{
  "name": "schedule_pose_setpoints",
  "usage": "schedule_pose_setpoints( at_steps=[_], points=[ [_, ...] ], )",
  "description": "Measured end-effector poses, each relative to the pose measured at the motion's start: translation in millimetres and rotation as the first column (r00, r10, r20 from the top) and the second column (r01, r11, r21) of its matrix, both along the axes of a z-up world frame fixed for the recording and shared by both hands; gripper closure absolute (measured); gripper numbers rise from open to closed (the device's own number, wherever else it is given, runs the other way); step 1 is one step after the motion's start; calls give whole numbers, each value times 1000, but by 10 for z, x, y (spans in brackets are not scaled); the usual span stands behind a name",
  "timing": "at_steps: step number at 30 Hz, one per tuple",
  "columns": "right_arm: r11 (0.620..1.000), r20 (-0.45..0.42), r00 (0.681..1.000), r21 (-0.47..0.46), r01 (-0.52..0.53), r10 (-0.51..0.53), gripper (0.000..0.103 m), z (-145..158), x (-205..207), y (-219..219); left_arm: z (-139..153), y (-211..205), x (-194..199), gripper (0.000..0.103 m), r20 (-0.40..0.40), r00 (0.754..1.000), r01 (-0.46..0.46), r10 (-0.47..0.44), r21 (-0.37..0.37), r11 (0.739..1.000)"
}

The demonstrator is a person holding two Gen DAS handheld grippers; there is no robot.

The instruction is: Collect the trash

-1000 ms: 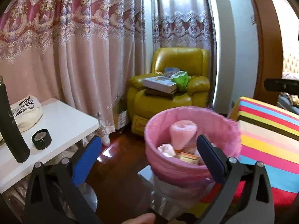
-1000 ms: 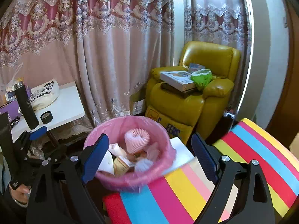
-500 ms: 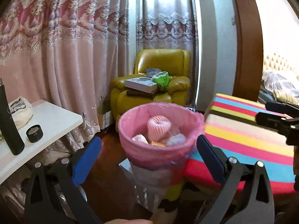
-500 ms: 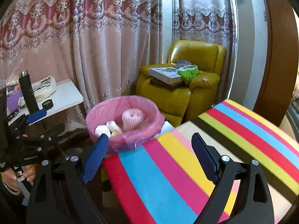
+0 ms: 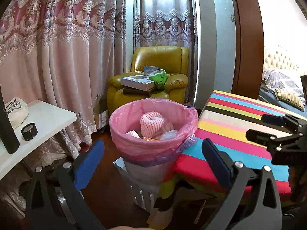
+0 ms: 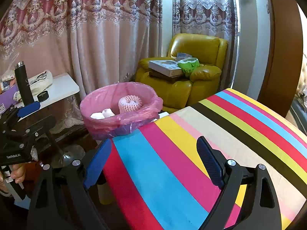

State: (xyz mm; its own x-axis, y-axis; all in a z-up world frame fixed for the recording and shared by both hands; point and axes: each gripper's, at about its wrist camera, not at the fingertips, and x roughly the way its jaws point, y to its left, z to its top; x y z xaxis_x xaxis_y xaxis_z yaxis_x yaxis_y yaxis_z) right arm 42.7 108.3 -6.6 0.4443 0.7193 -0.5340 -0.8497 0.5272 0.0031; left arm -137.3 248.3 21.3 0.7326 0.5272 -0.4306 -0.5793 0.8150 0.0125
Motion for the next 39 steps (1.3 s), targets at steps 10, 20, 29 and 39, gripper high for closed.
schedule_pose_setpoints(
  at_steps=[10, 20, 29, 39],
  points=[
    [1000, 1, 1000, -3, -13, 13, 18, -8, -24, 41, -12, -3, -13, 4, -5, 1000, 1, -1, 3, 1000],
    [1000, -6, 1000, -19, -18, 18, 18, -45, -33, 84, -60, 49, -24, 4, -15, 1000, -1, 1, -18, 1000],
    [1000, -7, 1000, -20, -18, 18, 18, -51, -34, 88, -78, 50, -11, 4, -20, 1000, 0, -1, -26, 1000],
    [1000, -6, 1000, -21, -19, 19, 18, -53, -36, 89, -98, 62, -19, 4, -21, 1000, -2, 2, -33, 999]
  ],
)
